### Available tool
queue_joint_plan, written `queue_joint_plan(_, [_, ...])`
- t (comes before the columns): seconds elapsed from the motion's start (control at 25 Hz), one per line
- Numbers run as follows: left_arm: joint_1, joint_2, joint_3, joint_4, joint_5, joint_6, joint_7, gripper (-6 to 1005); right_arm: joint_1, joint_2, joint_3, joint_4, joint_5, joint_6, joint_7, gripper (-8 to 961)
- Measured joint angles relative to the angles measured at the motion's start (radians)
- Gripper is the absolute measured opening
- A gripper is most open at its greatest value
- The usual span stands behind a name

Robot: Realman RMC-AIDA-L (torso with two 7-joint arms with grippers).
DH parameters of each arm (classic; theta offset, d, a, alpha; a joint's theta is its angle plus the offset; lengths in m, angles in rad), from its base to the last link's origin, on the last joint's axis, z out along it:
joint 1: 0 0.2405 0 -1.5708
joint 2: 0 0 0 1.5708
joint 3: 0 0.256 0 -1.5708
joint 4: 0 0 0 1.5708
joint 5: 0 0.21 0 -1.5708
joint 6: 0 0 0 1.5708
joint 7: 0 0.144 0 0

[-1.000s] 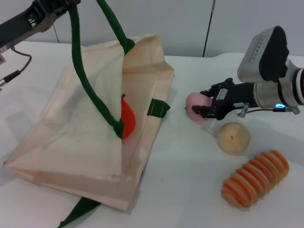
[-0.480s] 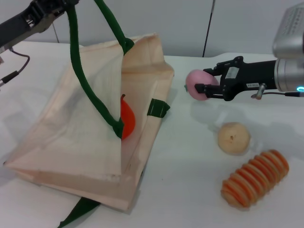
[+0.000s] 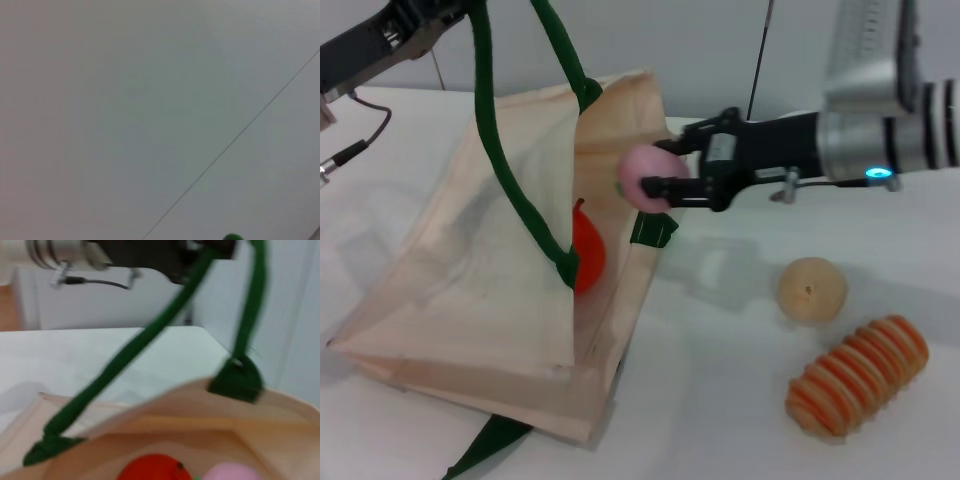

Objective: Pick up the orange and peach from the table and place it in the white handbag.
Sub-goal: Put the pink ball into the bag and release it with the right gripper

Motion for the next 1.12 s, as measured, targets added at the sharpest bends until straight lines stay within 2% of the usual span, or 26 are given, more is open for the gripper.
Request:
queue_joint_plan(0.28, [-0.036, 0.0, 0.008, -0.024, 0.002, 0.0, 0.008, 119, 0.126, 0.005, 0.011, 0.129, 0.002, 0.052, -0.063, 469])
queue_joint_plan(0.6, [-0.051, -0.001, 0.012, -0.027, 0.003, -0.004, 0.01, 120, 0.185, 0.011, 0.014, 0.156, 0.044, 0.097, -0.086, 465])
queue_joint_plan(0.88, [-0.078, -0.007, 0.013, -0.027, 0.004, -0.021, 0.006, 120, 0.222, 0.011, 0.004, 0.211, 0.062, 0.253, -0.102, 462])
queue_joint_plan(1.12, [-0.086, -0.011, 0.013, -0.027, 0.005, -0.035, 0.003, 120, 0.221, 0.012, 0.002, 0.239, 0.062, 0.336, -0.123, 459])
